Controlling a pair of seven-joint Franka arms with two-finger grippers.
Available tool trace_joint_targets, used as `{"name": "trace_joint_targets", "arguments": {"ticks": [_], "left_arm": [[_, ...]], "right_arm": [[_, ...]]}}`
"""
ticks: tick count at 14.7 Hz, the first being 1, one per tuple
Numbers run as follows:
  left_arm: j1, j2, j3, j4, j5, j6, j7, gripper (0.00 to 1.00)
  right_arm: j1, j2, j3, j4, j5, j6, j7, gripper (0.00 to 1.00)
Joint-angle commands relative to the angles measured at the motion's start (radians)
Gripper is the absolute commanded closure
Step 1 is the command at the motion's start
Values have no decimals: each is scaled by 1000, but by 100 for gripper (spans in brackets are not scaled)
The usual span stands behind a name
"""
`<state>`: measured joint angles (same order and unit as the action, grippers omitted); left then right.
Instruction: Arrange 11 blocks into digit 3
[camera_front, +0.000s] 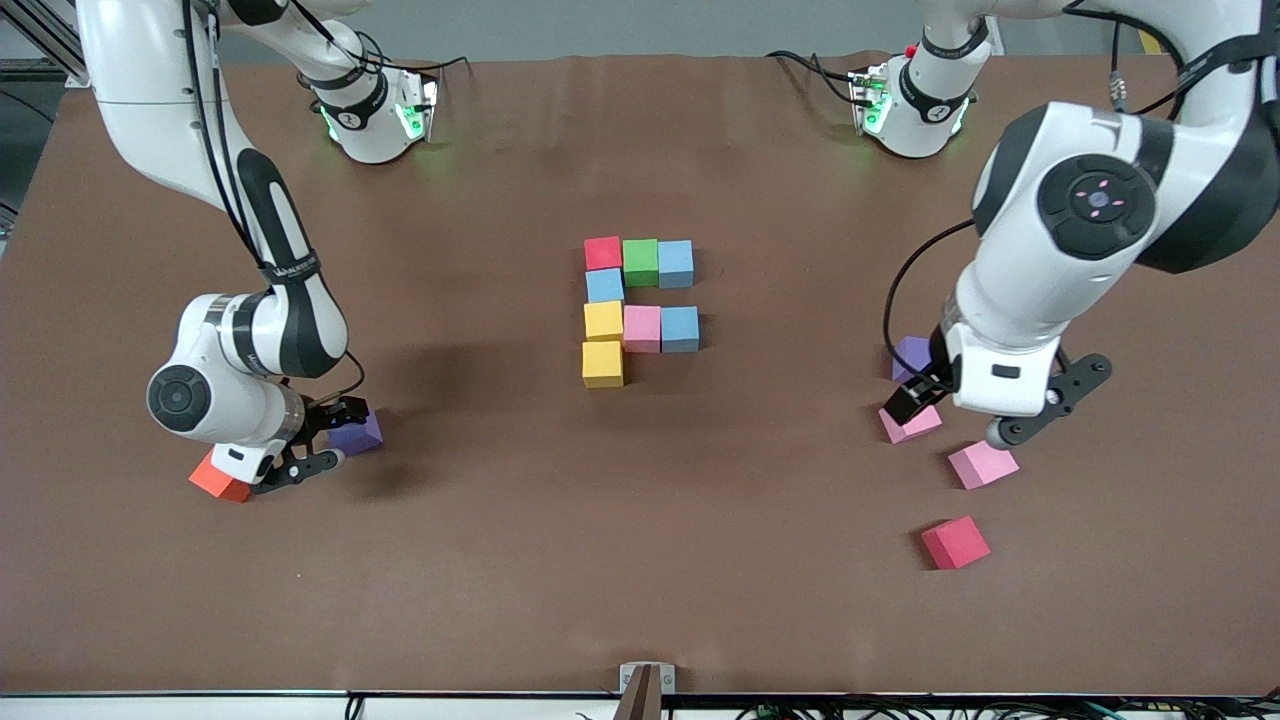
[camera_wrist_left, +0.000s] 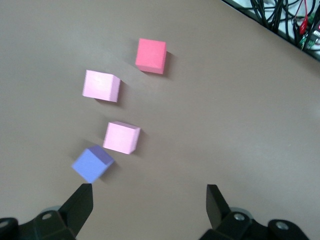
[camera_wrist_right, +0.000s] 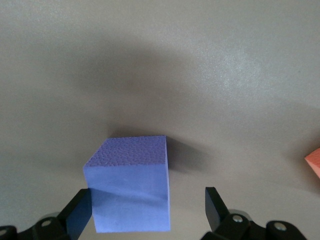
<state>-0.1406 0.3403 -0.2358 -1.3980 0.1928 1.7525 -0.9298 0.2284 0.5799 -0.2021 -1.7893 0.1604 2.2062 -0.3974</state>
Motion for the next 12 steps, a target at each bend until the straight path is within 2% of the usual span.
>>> {"name": "trace_joint_targets", "arguments": {"ticks": [1, 12], "left_arm": [[32, -29, -3, -6, 0, -41, 115, 0], [128, -32, 1, -7, -35, -54, 408, 0]], "right_arm": [[-26, -19, 26, -12, 45, -20, -37, 0], [-18, -11, 26, -10, 44, -3, -73, 0]]}}
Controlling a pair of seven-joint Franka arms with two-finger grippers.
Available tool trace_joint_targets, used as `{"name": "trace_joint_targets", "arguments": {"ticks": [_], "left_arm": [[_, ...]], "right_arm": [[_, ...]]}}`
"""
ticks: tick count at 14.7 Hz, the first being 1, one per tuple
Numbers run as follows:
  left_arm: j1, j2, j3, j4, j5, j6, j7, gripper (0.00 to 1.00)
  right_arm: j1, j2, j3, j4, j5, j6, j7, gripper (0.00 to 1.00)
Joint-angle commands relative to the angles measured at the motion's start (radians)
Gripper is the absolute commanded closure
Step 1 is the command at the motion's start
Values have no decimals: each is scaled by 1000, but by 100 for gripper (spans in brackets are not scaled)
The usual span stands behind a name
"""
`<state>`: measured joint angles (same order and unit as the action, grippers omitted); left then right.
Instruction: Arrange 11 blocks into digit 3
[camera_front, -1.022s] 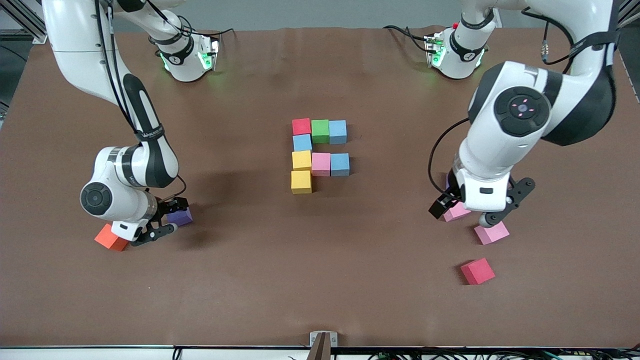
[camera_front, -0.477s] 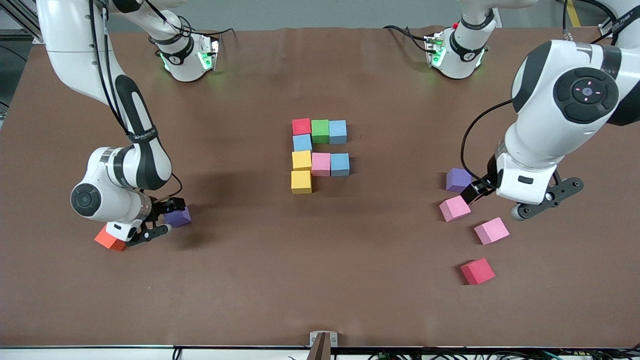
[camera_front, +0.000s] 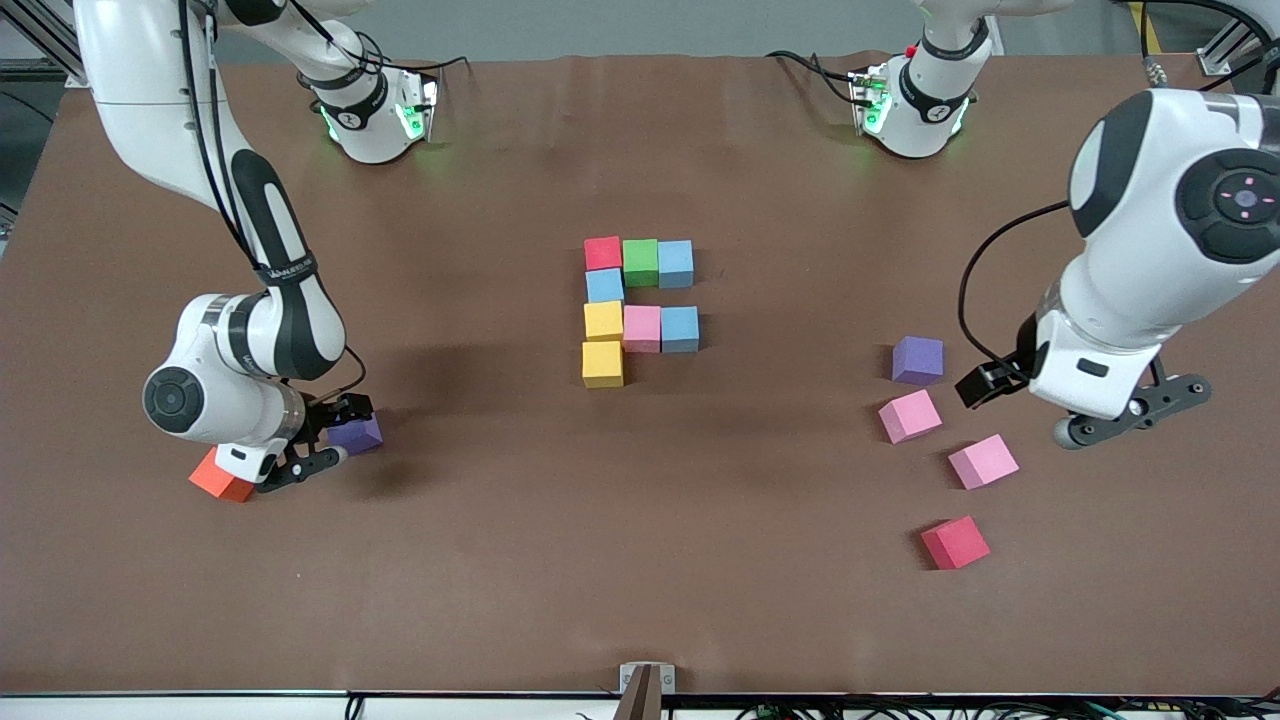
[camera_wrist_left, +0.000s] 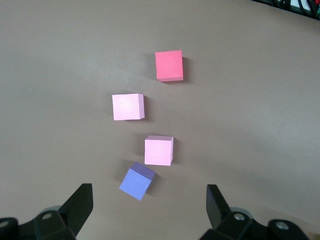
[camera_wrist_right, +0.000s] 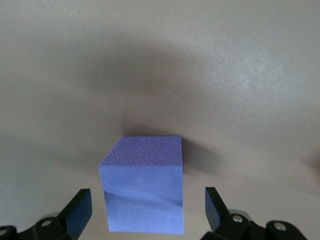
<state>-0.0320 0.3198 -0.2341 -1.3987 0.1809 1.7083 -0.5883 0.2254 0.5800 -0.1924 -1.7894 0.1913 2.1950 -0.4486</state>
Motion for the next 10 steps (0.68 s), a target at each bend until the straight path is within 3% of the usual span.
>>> {"name": "trace_joint_targets", "arguments": {"ticks": [1, 10], "left_arm": [[39, -7, -2, -8, -24, -10, 103, 0], [55, 31, -1, -19, -24, -12, 170, 0]], "right_arm": [[-14, -11, 18, -11, 13, 11, -22, 0], [-1, 14, 16, -11, -16, 52, -28, 0]]}}
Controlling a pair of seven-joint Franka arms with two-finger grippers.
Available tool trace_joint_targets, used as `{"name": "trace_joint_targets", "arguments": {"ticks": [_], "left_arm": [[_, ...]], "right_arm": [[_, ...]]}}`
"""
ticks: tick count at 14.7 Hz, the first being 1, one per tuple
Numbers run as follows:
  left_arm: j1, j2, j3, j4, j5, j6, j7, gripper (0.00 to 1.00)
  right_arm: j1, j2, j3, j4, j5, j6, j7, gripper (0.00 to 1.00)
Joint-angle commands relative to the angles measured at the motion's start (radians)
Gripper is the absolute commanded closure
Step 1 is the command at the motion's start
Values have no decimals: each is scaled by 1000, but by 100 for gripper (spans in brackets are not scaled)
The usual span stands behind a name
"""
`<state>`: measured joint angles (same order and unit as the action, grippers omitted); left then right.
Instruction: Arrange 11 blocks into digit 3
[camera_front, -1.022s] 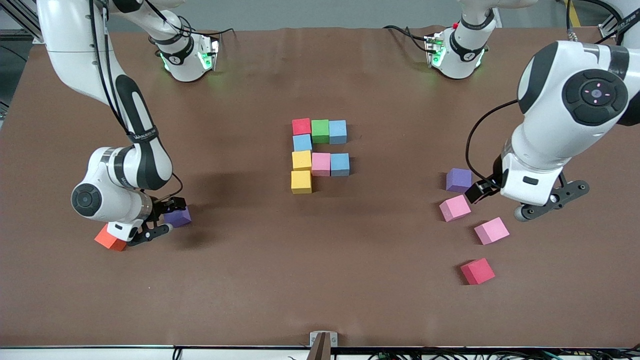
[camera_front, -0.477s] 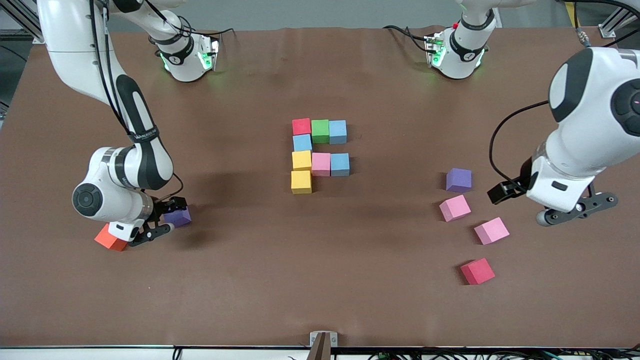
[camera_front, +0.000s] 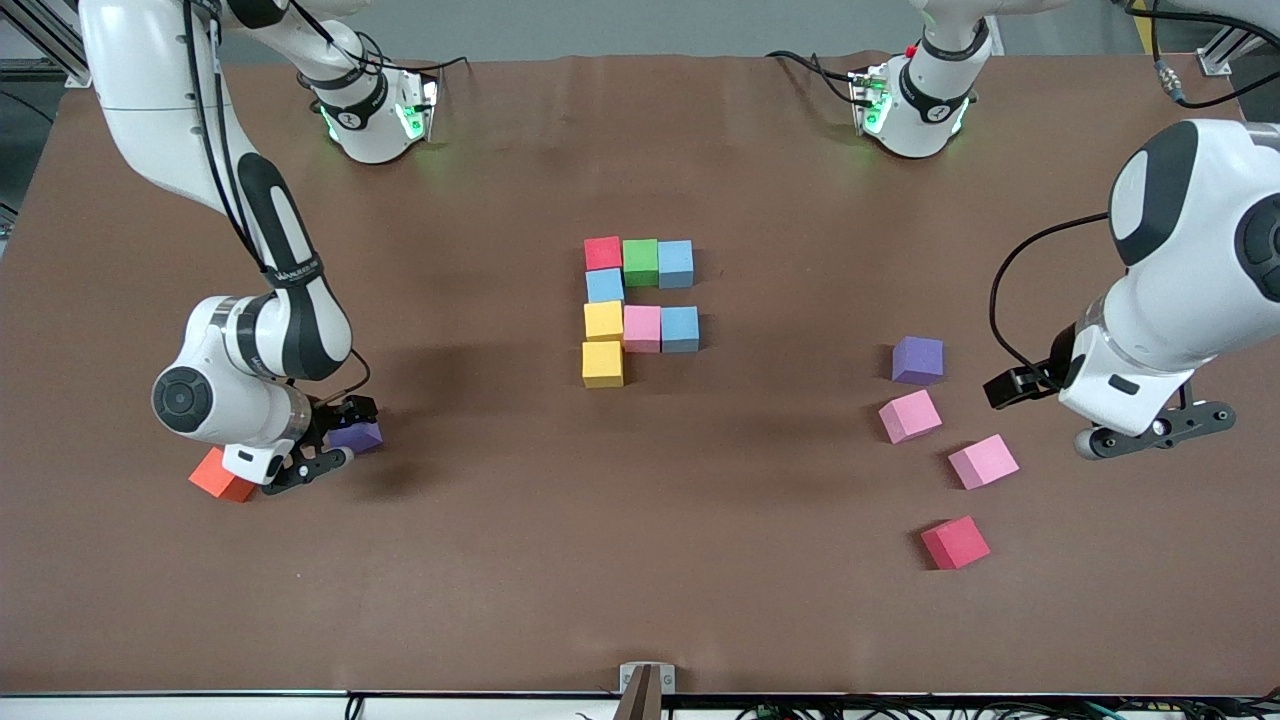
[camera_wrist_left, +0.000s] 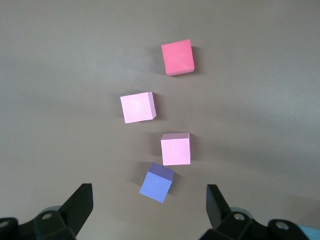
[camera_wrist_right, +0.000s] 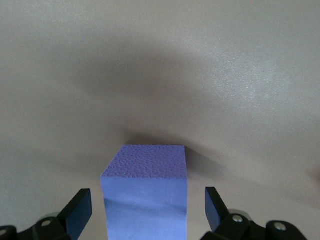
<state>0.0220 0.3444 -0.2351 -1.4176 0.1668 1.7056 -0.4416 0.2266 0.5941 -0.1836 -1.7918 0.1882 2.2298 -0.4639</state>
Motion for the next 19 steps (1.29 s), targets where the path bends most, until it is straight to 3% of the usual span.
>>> {"name": "trace_joint_targets", "arguments": {"ticks": [1, 8, 10, 12, 13, 15, 19], "left_arm": [[1, 13, 0, 0, -10, -9, 32, 0], [-1, 77, -1, 2, -7, 6, 32, 0], [-1, 87, -1, 2, -7, 9, 32, 0], [1, 90, -1, 2, -7, 12, 34, 0], [1, 94, -1, 2, -7, 14, 34, 0], [4, 96, 0, 2, -7, 25, 44, 0], [21, 113, -1, 0, -9, 36, 67, 0]], "right_arm": [[-3, 3, 7, -11, -16, 21, -13, 0], [-3, 16, 7, -15, -16, 21, -13, 10], [-3, 16, 7, -15, -16, 19, -15, 24], [-4, 16, 7, -15, -16, 19, -25, 58], [-9, 16, 7, -14, -16, 18, -30, 66], [-13, 15, 7, -8, -16, 13, -36, 73], [-9, 0, 7, 70, -4, -24, -15, 75]]}}
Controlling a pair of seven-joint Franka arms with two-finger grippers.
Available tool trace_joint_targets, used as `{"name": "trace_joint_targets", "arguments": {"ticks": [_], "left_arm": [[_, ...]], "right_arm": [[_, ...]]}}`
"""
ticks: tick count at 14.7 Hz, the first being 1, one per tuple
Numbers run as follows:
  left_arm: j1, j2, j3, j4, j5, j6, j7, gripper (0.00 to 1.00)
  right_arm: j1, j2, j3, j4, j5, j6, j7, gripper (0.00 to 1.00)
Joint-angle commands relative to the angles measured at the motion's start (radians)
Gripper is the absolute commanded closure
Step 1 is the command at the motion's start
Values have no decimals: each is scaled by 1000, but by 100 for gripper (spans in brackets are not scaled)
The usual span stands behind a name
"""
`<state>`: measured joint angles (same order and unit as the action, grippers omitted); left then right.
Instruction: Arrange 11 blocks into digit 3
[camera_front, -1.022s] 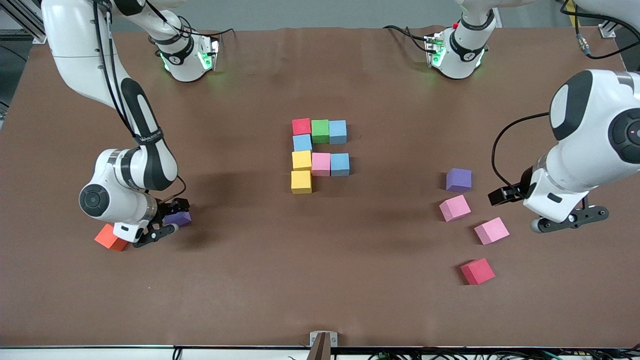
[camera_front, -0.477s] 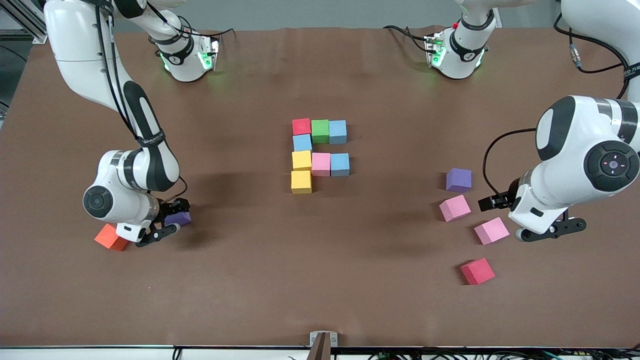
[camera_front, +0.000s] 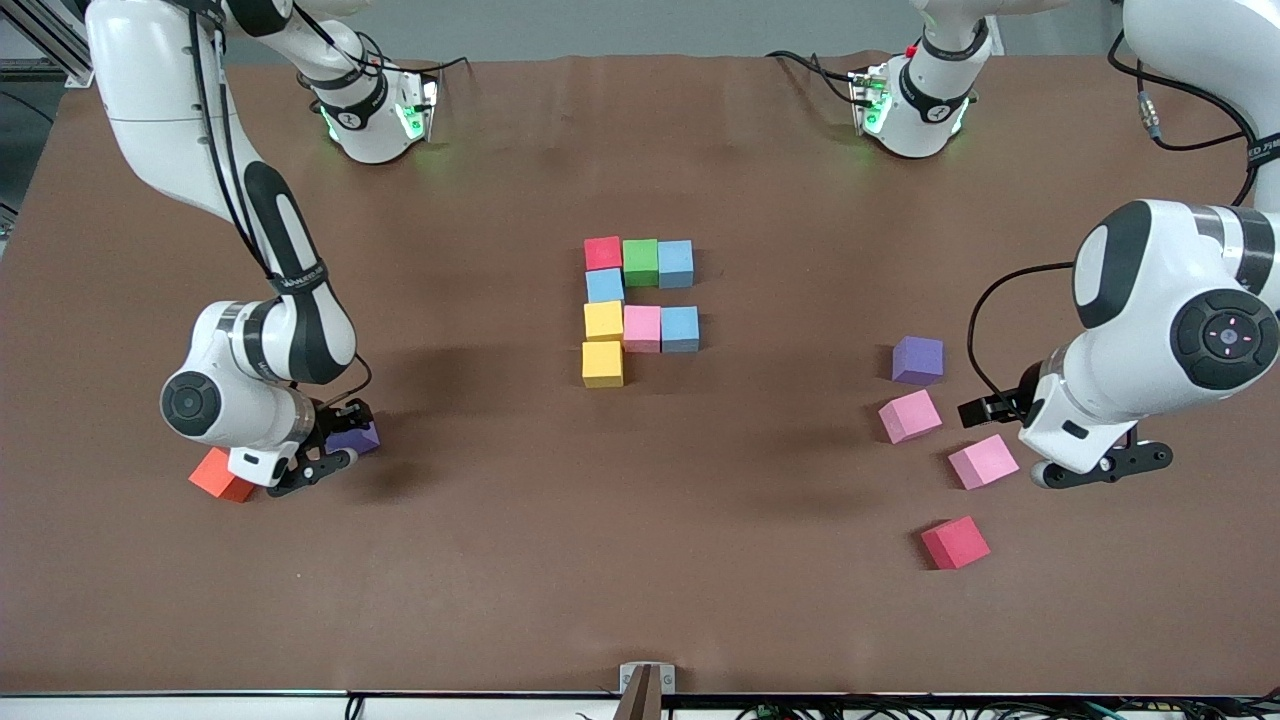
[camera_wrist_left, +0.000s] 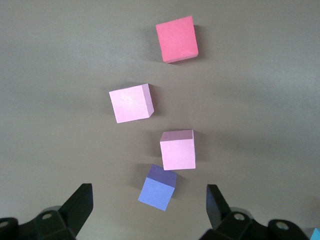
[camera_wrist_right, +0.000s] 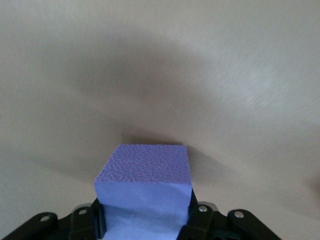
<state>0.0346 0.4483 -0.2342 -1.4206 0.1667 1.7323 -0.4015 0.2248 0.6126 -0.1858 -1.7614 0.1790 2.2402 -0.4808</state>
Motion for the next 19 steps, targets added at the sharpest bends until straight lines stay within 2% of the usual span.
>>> {"name": "trace_joint_targets", "arguments": {"ticks": [1, 8, 12, 16, 19], "left_arm": [[16, 12, -2, 3, -9, 9, 27, 0], [57, 24, -2, 3, -15, 16, 81, 0], [60, 27, -1, 2, -15, 19, 95, 0], [90, 47, -2, 2, -15, 33, 96, 0], [88, 67, -2, 3, -15, 41, 95, 0]], "right_arm": [[1, -16, 11, 68, 7, -42, 29, 75], [224, 13, 11, 206, 16, -40, 470, 76], [335, 44, 11, 240, 154, -42, 603, 76], [416, 114, 11, 325, 157, -48, 754, 77], [438, 185, 9, 417, 154, -151, 769, 78]]}}
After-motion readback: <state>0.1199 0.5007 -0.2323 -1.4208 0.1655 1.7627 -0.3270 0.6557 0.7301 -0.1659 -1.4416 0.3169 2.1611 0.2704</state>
